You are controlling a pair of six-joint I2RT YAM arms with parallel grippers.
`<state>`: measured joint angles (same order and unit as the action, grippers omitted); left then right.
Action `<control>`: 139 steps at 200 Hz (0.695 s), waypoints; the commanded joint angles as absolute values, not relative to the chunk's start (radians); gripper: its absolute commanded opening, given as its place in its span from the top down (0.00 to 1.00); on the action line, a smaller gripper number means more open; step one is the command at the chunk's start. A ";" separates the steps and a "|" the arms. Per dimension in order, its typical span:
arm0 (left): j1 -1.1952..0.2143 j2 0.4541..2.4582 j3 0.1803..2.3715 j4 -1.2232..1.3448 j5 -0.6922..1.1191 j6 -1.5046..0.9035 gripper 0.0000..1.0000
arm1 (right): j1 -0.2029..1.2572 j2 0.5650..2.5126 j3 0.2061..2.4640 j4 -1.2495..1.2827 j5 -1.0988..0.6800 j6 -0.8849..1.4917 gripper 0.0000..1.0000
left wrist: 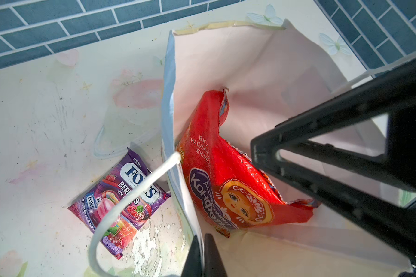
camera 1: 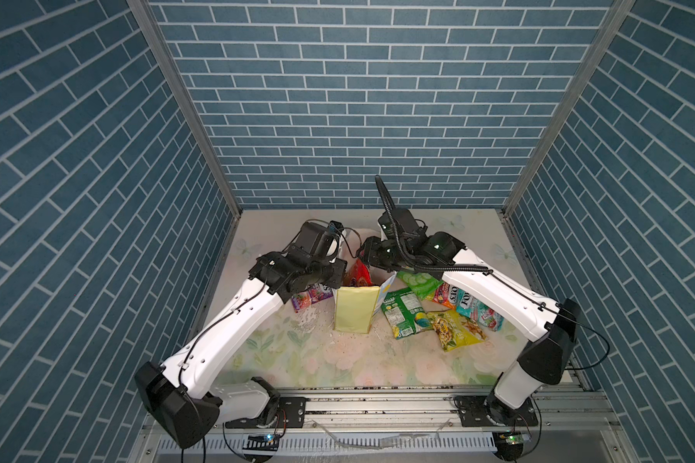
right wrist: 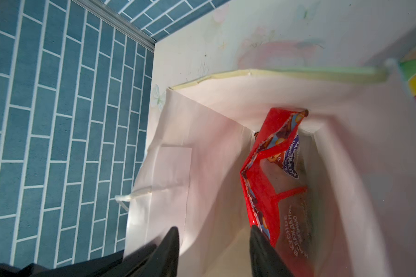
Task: Take the snacks out of the paper bag
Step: Pick up the snack from the paper bag.
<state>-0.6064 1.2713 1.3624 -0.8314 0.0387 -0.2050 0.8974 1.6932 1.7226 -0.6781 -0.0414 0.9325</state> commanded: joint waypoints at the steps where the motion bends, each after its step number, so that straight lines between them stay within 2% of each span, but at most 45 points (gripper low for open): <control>1: -0.601 1.250 1.352 -0.807 0.044 -0.197 0.93 | 0.894 1.738 1.766 -0.780 -0.056 0.887 0.49; 95: -0.604 1.273 1.351 -0.740 0.127 -0.221 0.93 | 0.895 1.862 1.861 -0.885 -0.032 0.826 0.46; 139: -0.606 1.303 1.356 -0.736 0.144 -0.223 0.93 | 0.889 1.940 1.930 -0.944 -0.020 0.789 0.48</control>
